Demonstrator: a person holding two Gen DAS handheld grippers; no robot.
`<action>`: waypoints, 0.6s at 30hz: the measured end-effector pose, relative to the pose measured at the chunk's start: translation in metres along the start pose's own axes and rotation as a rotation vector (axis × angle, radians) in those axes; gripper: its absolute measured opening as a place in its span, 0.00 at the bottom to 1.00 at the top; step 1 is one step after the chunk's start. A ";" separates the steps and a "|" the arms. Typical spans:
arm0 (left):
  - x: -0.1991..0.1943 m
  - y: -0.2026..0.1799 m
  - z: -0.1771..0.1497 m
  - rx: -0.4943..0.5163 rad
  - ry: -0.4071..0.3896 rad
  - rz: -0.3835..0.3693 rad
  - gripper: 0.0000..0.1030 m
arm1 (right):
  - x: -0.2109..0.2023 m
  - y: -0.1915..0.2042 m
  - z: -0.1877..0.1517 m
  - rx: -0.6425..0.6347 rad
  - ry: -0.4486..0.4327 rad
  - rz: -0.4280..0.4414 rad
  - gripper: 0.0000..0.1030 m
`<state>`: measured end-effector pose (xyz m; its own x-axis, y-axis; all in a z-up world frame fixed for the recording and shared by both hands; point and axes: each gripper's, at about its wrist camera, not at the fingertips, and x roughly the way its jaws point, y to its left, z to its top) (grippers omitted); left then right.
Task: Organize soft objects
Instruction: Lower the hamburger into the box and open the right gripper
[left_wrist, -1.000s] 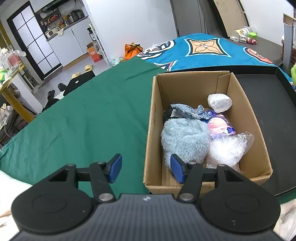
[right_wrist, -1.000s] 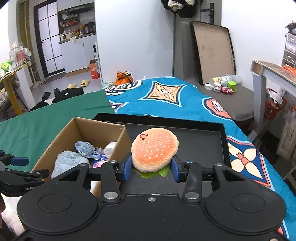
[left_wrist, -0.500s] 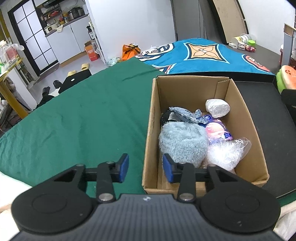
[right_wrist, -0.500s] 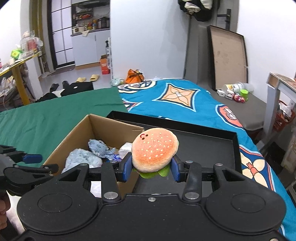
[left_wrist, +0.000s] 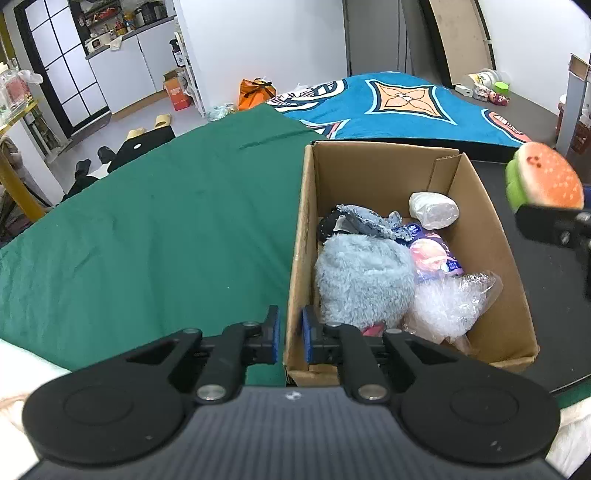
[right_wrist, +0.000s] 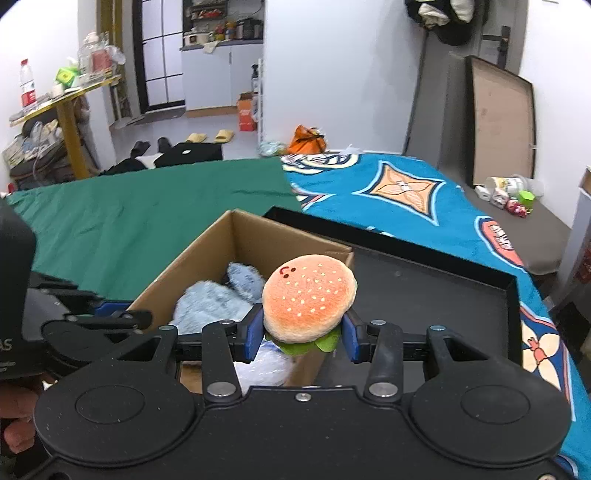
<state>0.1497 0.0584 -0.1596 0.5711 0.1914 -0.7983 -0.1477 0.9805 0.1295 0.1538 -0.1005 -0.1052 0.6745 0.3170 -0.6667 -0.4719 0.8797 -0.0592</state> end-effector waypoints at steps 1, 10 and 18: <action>0.000 0.001 0.000 -0.002 0.000 -0.005 0.09 | 0.000 0.003 0.000 -0.006 0.006 0.007 0.41; 0.000 0.008 -0.001 -0.030 -0.001 -0.036 0.08 | 0.002 0.027 -0.001 -0.013 0.037 0.075 0.46; -0.001 0.008 0.000 -0.026 0.009 -0.044 0.08 | -0.005 0.025 0.001 0.019 0.035 0.095 0.58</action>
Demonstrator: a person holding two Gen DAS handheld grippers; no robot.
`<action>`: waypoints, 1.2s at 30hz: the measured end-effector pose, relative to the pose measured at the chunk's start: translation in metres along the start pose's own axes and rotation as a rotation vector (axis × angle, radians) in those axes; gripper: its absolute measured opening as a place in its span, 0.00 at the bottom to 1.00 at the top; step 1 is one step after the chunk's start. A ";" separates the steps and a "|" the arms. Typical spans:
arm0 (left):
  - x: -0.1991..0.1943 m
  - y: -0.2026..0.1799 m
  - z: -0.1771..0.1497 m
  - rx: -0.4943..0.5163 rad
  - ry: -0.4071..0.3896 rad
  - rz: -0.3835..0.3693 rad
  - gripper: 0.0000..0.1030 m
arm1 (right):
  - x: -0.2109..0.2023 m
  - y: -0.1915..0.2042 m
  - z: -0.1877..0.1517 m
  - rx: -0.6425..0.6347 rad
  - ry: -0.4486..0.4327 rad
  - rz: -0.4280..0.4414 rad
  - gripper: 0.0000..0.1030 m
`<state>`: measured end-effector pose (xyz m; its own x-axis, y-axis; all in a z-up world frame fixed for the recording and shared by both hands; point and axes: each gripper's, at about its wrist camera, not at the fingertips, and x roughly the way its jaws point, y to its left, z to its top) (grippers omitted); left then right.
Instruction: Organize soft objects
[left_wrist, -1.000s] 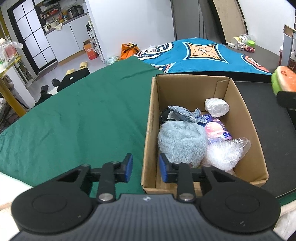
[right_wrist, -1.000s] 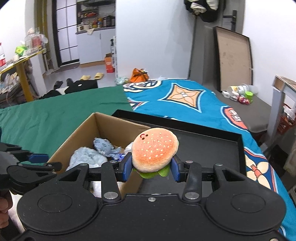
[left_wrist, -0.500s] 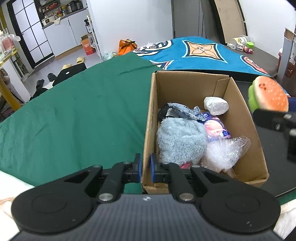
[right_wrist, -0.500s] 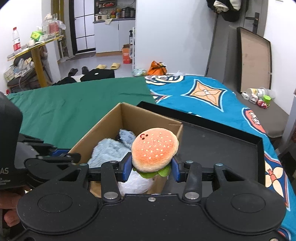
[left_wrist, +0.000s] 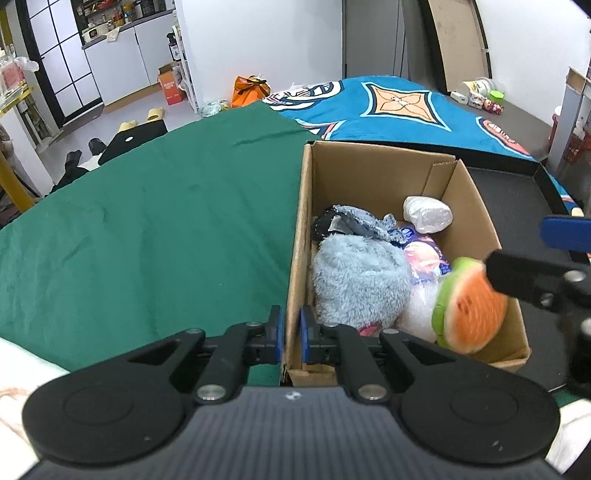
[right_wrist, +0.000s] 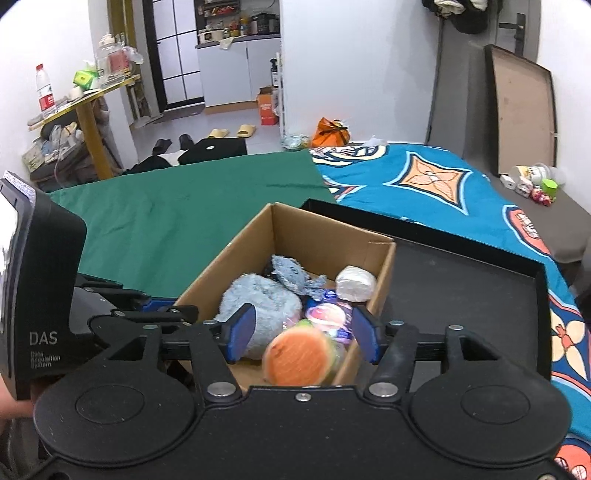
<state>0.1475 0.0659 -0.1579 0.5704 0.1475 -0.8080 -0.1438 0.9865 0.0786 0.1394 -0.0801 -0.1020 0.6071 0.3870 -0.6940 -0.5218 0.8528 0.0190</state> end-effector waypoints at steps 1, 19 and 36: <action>0.000 0.000 0.000 -0.001 0.009 -0.002 0.09 | -0.002 -0.002 -0.001 0.001 -0.001 -0.006 0.58; -0.059 -0.021 0.022 0.036 0.018 -0.037 0.35 | -0.052 -0.062 -0.015 0.228 -0.048 -0.084 0.80; -0.138 -0.033 0.017 0.007 -0.045 -0.062 0.75 | -0.111 -0.083 -0.034 0.357 -0.129 -0.068 0.96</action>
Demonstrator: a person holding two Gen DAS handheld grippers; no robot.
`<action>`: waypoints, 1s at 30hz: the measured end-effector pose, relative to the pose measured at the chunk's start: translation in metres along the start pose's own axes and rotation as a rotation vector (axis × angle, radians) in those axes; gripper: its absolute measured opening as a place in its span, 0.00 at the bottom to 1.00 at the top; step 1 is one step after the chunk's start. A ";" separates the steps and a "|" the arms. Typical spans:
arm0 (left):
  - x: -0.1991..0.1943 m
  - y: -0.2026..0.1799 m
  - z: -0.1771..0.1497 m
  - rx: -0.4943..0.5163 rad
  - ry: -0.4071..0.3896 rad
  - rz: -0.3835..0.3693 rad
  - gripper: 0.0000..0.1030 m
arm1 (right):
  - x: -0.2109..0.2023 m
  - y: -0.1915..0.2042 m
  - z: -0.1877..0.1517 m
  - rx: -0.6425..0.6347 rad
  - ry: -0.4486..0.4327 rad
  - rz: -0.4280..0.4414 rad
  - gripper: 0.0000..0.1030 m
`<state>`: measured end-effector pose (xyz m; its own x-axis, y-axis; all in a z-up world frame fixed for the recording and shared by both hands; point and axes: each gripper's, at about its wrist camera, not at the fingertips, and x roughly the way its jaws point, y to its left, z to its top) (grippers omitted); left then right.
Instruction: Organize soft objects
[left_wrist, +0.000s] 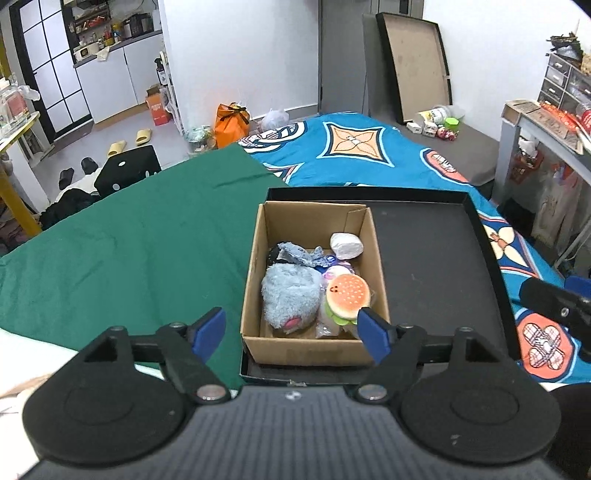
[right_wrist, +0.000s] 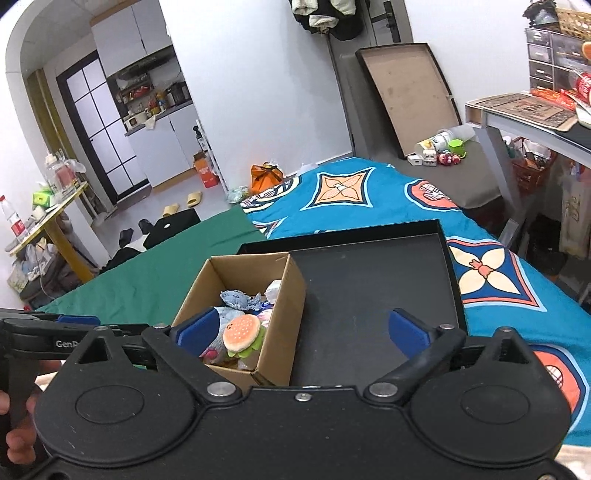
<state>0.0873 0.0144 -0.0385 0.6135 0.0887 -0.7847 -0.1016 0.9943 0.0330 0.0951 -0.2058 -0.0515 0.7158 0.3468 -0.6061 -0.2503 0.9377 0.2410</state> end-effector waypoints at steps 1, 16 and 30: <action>-0.003 -0.001 -0.001 -0.001 0.000 0.000 0.75 | -0.003 -0.001 -0.001 0.004 -0.003 -0.001 0.97; -0.059 -0.010 -0.009 -0.003 -0.057 -0.021 0.94 | -0.046 -0.013 -0.006 0.088 -0.039 0.018 1.00; -0.093 -0.015 -0.028 0.005 -0.073 -0.046 0.98 | -0.075 -0.015 -0.017 0.103 -0.036 0.008 1.00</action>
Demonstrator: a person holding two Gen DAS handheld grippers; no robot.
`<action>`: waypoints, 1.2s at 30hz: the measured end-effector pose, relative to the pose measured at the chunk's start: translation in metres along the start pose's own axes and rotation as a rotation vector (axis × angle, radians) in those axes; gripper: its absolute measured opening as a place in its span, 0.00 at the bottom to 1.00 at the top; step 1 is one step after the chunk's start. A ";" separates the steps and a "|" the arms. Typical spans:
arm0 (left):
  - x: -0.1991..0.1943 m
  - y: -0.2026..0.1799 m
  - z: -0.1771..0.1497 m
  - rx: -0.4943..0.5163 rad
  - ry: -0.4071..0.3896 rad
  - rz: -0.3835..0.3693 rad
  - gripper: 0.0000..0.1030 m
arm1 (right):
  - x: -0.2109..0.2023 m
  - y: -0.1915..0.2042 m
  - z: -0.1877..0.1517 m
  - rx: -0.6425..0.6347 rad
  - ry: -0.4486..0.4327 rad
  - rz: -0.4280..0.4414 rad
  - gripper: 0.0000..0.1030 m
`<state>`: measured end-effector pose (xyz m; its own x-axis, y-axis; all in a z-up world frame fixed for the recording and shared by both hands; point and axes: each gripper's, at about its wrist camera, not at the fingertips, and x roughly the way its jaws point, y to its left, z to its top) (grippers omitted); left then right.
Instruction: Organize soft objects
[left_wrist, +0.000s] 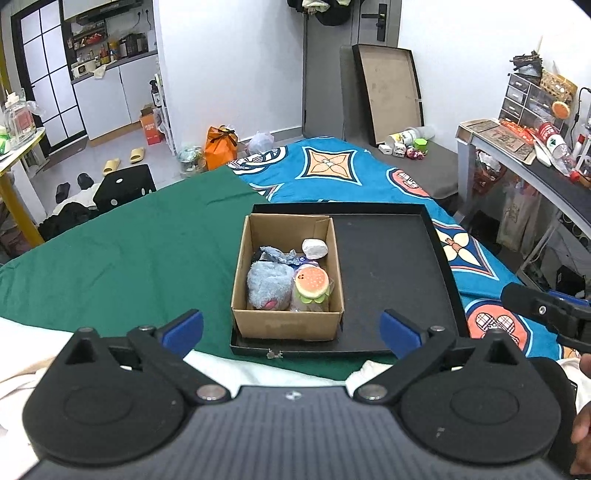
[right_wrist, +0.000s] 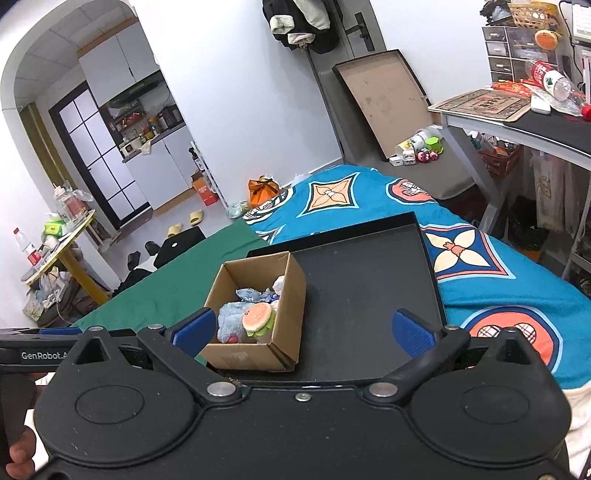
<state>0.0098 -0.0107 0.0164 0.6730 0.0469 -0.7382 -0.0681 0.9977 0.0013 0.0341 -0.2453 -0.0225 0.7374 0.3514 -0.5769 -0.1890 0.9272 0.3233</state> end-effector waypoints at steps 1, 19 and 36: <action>-0.003 0.000 -0.001 0.000 -0.003 -0.002 0.98 | -0.002 -0.001 0.000 0.002 -0.001 0.001 1.00; -0.041 -0.004 -0.013 -0.013 -0.050 -0.022 0.98 | -0.043 -0.007 -0.005 0.013 -0.004 -0.088 1.00; -0.048 -0.001 -0.032 -0.008 -0.033 -0.012 0.98 | -0.055 0.001 -0.021 -0.041 0.044 -0.123 1.00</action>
<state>-0.0461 -0.0152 0.0301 0.6976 0.0362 -0.7156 -0.0657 0.9977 -0.0136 -0.0200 -0.2604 -0.0061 0.7276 0.2393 -0.6429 -0.1257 0.9678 0.2180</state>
